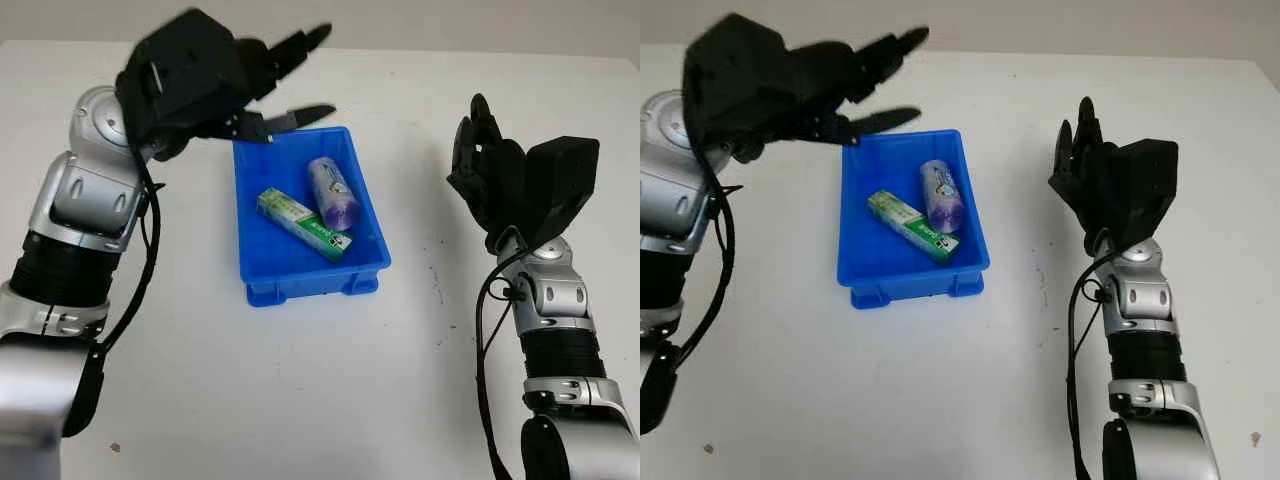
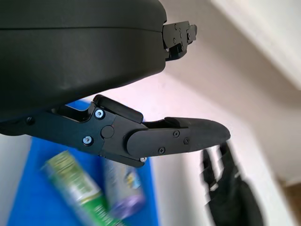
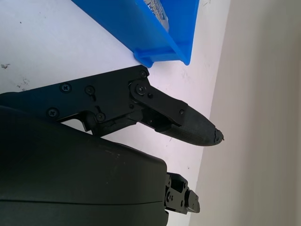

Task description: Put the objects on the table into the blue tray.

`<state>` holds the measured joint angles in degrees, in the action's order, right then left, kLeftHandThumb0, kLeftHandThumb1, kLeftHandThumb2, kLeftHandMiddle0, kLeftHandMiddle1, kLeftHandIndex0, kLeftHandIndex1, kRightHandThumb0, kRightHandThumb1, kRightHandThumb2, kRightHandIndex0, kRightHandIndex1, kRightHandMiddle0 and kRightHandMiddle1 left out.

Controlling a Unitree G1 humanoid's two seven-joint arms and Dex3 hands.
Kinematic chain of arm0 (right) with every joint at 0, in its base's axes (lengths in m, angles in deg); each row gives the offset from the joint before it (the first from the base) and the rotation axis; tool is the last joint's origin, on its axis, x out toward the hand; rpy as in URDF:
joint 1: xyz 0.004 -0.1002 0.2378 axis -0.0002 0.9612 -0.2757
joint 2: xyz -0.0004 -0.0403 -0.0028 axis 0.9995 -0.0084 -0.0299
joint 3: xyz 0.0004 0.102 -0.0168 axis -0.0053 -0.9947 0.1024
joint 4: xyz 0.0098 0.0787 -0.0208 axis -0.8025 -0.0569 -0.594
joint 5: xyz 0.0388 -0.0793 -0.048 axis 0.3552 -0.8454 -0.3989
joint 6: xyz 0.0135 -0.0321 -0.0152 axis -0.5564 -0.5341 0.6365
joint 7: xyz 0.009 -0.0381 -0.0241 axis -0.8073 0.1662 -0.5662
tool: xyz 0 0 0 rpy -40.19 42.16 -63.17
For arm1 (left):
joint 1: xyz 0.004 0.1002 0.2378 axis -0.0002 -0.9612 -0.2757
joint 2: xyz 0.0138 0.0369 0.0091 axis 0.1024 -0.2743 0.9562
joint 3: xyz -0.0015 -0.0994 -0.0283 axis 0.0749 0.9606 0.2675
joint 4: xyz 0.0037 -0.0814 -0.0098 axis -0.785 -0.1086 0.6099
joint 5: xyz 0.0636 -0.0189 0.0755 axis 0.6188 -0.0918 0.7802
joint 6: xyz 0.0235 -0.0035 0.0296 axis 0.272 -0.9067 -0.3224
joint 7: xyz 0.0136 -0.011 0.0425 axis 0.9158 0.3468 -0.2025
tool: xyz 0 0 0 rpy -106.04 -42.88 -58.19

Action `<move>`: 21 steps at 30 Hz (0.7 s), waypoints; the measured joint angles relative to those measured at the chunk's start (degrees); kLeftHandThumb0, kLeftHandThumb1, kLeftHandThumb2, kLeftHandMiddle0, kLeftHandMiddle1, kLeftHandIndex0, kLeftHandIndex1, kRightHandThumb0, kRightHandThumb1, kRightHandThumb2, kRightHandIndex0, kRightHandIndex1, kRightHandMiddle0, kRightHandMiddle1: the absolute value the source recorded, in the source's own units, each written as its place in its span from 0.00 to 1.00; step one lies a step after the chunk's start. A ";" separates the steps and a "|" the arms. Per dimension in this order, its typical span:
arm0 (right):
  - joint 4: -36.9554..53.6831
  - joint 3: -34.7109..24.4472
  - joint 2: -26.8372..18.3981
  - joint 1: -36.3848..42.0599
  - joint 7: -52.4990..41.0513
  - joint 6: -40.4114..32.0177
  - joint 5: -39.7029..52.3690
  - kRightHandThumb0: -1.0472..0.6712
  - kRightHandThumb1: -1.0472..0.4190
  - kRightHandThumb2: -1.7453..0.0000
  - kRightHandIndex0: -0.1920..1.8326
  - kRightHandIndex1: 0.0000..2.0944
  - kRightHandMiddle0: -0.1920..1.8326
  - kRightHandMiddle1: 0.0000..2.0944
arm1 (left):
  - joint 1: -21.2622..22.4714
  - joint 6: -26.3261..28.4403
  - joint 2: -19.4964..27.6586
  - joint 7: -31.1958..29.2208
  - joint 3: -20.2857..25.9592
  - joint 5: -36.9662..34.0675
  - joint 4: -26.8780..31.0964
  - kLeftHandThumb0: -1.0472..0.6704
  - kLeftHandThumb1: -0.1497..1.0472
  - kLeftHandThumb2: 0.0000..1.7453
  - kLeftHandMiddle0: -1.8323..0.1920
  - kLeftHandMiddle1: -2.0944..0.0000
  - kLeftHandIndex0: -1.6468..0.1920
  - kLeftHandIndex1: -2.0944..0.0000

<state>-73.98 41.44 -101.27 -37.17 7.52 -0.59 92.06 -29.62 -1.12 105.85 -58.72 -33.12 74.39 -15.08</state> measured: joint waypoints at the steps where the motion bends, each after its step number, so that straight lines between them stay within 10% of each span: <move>1: -0.07 -0.04 0.00 -0.09 -0.37 0.24 0.14 0.23 0.00 0.54 0.00 0.00 0.00 0.00 | -0.92 -1.66 -0.99 1.12 2.11 -2.12 -0.76 0.20 1.00 0.29 1.00 1.00 0.99 0.99; 9: -0.27 -0.17 -0.30 -0.99 -3.06 1.56 0.68 0.22 0.00 0.53 0.00 0.00 0.00 0.00 | -13.65 -11.46 -5.31 13.06 12.37 -7.92 -5.42 0.18 1.00 0.31 1.00 1.00 0.99 0.99; 21: -0.27 0.07 -0.26 -1.31 -3.24 2.27 0.29 0.21 0.00 0.52 0.00 0.00 0.00 0.00 | -23.95 -23.66 -7.78 22.26 15.11 -7.98 -16.09 0.15 1.00 0.31 1.00 1.00 1.00 1.00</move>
<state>-74.25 41.52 -101.54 -38.48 4.28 1.68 92.35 -53.57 -24.77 98.07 -36.46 -18.01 66.41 -31.17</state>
